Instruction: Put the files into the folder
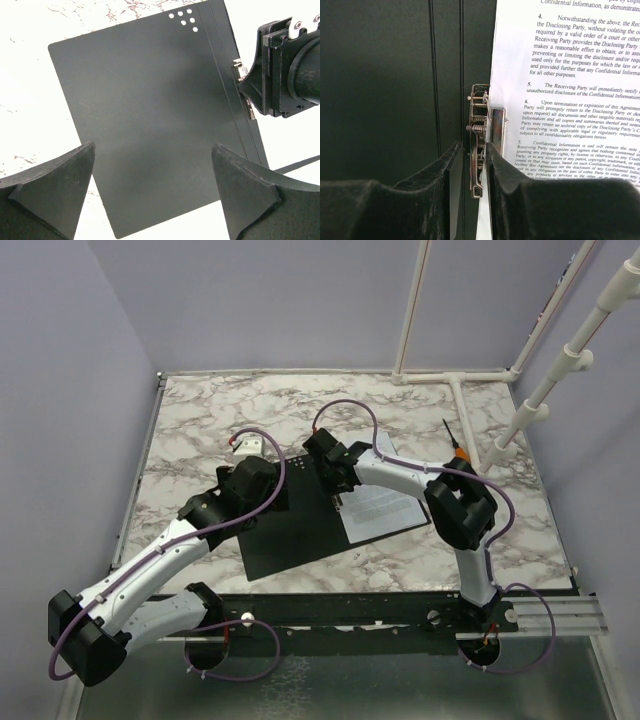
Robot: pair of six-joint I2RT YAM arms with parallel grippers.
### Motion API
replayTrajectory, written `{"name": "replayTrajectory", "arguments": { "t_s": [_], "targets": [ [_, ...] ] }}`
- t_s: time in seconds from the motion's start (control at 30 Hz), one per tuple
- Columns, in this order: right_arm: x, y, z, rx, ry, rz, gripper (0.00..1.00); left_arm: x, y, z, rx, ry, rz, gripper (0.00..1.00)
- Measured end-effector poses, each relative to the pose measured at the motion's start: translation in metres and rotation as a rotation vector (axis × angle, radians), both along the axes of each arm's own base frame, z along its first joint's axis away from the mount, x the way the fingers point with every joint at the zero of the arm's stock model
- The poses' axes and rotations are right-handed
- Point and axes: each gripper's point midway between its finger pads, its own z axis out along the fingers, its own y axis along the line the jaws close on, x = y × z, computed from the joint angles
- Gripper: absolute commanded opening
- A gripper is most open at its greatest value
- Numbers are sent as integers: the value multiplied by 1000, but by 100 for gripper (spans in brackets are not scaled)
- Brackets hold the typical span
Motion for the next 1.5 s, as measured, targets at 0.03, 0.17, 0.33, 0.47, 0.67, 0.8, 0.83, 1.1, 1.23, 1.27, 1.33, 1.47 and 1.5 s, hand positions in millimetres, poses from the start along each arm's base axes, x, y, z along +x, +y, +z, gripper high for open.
{"name": "replayTrajectory", "arguments": {
  "t_s": [0.03,0.17,0.33,0.47,0.67,0.8,0.83,1.1,1.23,1.27,1.33,1.47,1.5],
  "targets": [
    [0,0,-1,0,3,-1,27,0,1,1,5,-5,-2,99],
    [-2,0,-9,-7,17,1,23,0,3,4,10,-16,-3,99],
    [-2,1,-11,-8,25,3,18,0,3,4,11,-17,-4,99],
    [-2,1,-12,-8,24,2,10,0,3,5,10,-18,-3,99],
    [-1,1,-11,-8,22,1,12,-1,3,5,4,-20,0,99],
    [0,1,-11,-10,20,-1,19,-1,3,5,0,-19,4,99],
    [0,1,-11,-9,19,-1,19,-1,3,5,-1,-18,4,99],
    [2,1,-10,-12,13,-4,19,-1,4,3,-4,-15,9,99],
    [4,3,-11,-10,12,-4,12,-2,4,3,-4,-15,9,99],
    [4,4,-11,-12,12,-5,9,-2,4,3,-3,-15,9,99],
    [5,4,-12,-14,9,-6,4,-2,4,3,-4,-14,9,99],
    [5,3,-12,-16,9,-7,1,-2,4,2,-5,-13,11,99],
    [5,3,-12,-16,10,-7,1,-2,4,2,-5,-13,11,99]
  ]
}}
